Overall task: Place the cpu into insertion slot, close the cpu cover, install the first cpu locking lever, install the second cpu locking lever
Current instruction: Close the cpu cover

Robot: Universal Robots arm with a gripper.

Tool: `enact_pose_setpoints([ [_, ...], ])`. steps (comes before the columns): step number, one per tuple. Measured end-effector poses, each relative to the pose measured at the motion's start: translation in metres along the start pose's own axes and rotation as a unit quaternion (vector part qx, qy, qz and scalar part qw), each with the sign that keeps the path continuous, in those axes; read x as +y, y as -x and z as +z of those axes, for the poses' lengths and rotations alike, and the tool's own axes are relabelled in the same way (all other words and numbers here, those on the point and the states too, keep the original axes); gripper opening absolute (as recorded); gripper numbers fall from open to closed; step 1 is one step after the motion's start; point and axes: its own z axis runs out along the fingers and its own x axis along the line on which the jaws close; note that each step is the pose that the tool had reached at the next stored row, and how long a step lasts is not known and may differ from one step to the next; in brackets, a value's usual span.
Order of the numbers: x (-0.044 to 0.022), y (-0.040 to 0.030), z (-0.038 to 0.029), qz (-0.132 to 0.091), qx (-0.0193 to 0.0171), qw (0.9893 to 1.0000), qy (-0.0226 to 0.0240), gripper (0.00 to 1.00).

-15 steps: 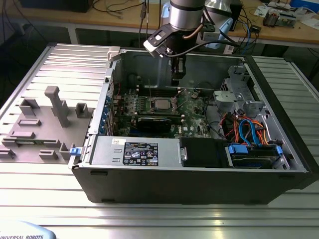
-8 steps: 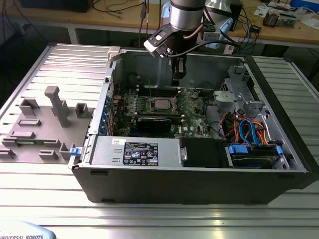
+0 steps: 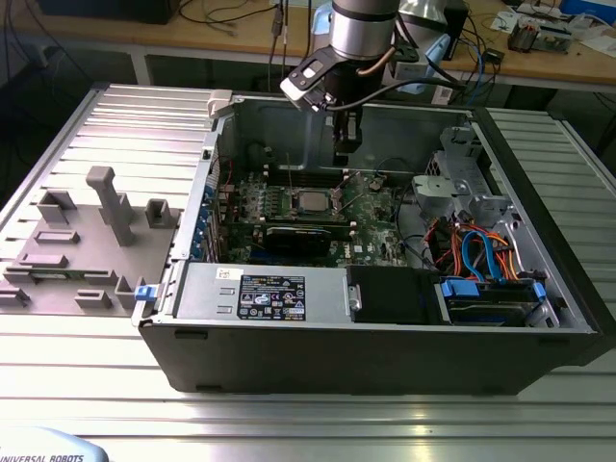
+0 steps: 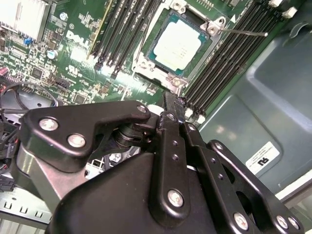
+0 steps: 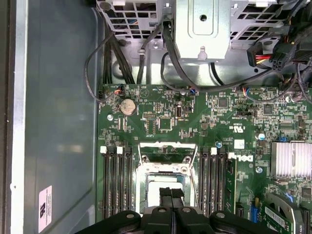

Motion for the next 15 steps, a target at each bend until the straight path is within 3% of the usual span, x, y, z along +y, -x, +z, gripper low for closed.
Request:
enact_pose_setpoints([
  [6,0.0153,0.0003,0.0040,0.000,0.0000,1.0000,-0.0002,0.11],
  [9,0.0160,0.0004,0.0092,0.000,0.0000,1.0000,-0.0002,0.11],
  [15,0.0161,0.0005,0.0096,0.000,0.0000,1.0000,-0.0002,0.11],
])
